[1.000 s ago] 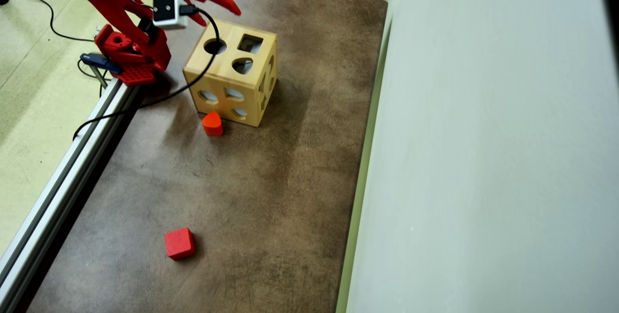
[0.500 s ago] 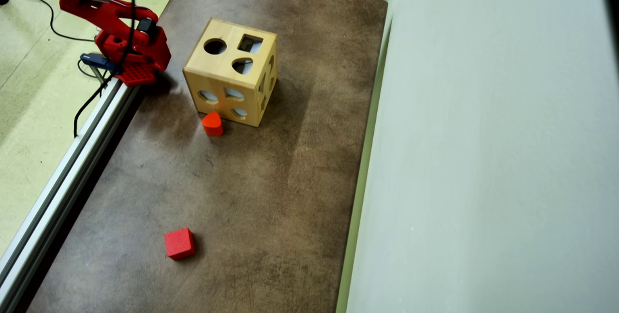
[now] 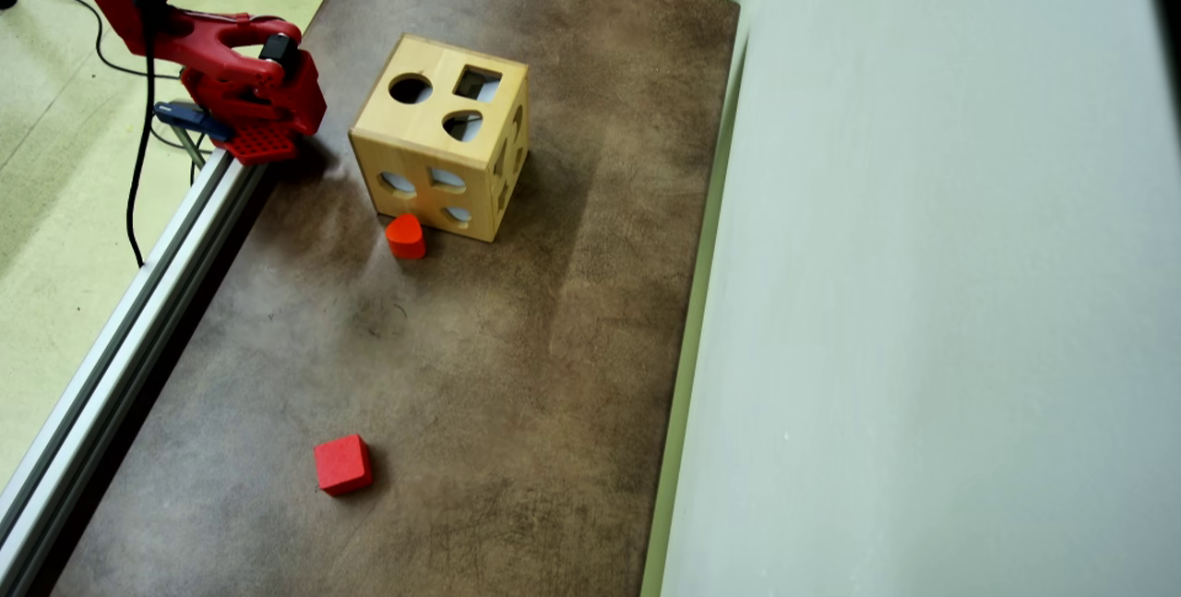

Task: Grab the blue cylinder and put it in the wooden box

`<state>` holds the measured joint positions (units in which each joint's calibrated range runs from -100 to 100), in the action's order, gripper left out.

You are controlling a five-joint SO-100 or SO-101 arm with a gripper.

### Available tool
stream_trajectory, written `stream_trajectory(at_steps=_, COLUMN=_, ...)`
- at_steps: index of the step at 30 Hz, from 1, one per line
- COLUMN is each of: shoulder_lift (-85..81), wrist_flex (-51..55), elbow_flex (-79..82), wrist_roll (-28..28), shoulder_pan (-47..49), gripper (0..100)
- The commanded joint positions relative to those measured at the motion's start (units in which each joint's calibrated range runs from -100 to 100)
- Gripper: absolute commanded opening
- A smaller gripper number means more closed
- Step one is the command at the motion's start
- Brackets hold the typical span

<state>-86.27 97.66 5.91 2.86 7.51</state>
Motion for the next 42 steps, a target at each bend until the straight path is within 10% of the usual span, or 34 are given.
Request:
stream_trajectory(at_steps=1, shoulder_lift=-6.8, wrist_flex=0.5, elbow_flex=6.6, wrist_roll=0.2, shoulder_pan=-0.5, gripper=2)
stream_trajectory(at_steps=42, shoulder_lift=-9.3, wrist_flex=0.2, elbow_flex=14.0, wrist_roll=0.0, shoulder_pan=-0.4, gripper=2)
